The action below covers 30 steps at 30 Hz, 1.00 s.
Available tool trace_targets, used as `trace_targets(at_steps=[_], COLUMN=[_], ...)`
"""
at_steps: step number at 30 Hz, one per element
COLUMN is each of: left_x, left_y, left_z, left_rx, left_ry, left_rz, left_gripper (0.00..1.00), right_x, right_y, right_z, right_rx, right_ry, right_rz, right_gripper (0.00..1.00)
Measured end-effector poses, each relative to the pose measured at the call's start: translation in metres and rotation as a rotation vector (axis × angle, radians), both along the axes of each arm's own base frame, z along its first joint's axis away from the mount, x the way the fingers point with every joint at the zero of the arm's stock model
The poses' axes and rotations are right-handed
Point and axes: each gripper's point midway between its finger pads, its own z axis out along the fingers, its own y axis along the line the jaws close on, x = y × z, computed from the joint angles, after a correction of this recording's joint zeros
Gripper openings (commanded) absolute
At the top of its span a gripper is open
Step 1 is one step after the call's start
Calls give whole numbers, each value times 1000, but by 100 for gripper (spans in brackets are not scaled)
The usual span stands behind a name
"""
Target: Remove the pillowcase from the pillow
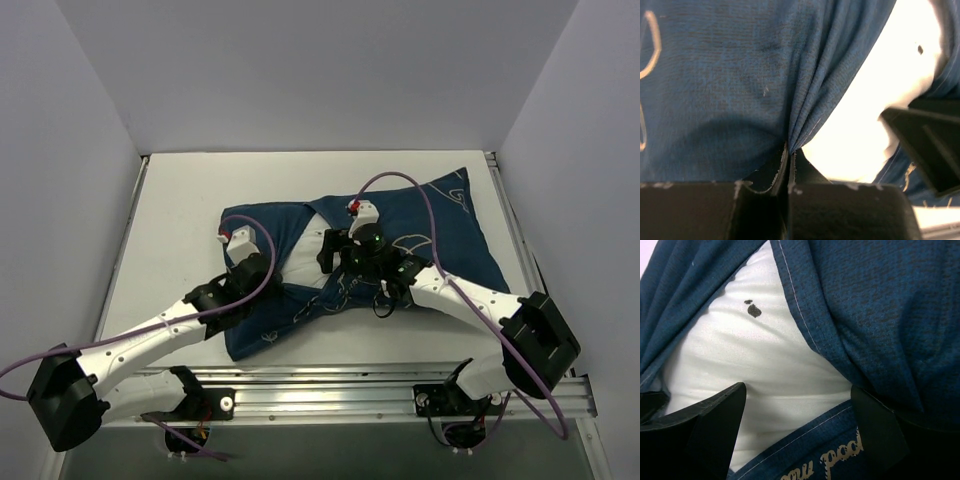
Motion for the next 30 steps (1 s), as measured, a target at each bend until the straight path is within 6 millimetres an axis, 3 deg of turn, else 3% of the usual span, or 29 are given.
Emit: trace_targets(at_steps=[6, 14, 17, 22, 30], left_x=[-12, -7, -8, -9, -9], left_y=[2, -3, -4, -3, -3], left_z=[-30, -40, -40, -42, -47], left_rx=[-39, -48, -54, -59, -54], left_ry=[31, 32, 29, 27, 34], left_rz=[-21, -24, -26, -29, -30], left_gripper=[2, 2, 2, 2, 2], right_x=[-6, -28, -31, -35, -40], right_y=[8, 29, 34, 41, 51], right_z=[3, 26, 20, -7, -11], right_rx=[5, -136, -177, -266, -296], right_ry=[6, -43, -40, -24, -43], right_rz=[50, 104, 107, 104, 104], right_gripper=[85, 92, 92, 93, 94])
